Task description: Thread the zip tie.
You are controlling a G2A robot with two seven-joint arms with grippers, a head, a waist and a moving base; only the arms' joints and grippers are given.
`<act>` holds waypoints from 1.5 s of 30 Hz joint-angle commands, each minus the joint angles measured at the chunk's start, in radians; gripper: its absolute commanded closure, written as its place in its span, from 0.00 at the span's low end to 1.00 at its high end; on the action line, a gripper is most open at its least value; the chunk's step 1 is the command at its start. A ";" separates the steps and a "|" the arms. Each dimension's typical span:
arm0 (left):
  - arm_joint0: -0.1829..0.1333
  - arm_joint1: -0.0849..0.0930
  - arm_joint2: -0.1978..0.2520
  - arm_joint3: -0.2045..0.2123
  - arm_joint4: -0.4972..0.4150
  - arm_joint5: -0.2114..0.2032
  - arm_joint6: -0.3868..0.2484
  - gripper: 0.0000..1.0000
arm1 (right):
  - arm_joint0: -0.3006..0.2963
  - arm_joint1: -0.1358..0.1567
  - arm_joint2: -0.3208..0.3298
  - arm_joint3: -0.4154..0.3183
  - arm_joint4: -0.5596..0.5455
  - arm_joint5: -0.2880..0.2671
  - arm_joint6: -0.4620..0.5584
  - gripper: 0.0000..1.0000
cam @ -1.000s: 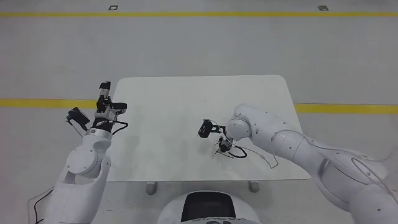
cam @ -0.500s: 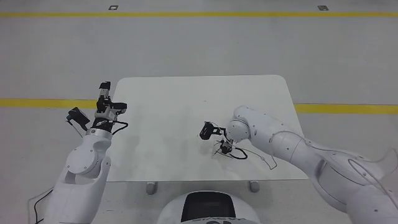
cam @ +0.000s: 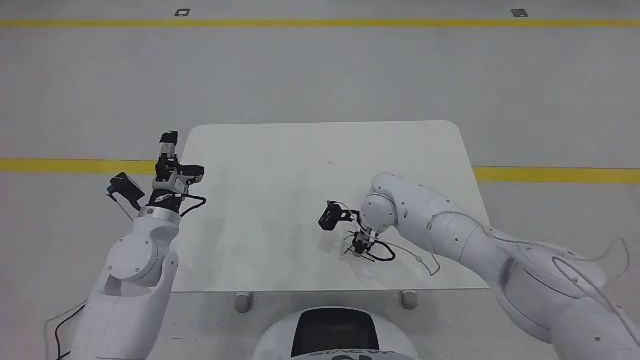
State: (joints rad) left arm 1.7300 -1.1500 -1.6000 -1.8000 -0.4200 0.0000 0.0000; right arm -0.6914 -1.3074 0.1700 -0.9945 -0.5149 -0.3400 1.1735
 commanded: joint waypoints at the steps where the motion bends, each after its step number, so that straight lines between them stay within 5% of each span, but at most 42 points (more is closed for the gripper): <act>1: 0.000 0.000 0.000 0.000 0.000 0.000 0.000 0.00 | -0.002 -0.004 0.000 0.006 -0.004 0.000 0.002 0.67; 19: 0.000 0.000 0.000 0.000 0.000 0.000 0.000 0.00 | -0.013 -0.043 0.000 0.063 0.004 0.000 0.031 0.73; 32: 0.000 0.000 0.000 0.000 0.000 0.000 0.000 0.00 | -0.014 -0.064 0.000 0.091 0.014 0.000 0.043 0.96; 45: 0.000 0.000 0.000 0.000 0.000 0.000 0.000 0.00 | -0.001 -0.047 0.000 0.058 0.011 0.000 0.024 1.00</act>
State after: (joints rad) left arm 1.7300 -1.1500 -1.6000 -1.8000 -0.4200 0.0000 0.0000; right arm -0.6946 -1.3580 0.1700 -0.9307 -0.5041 -0.3400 1.2010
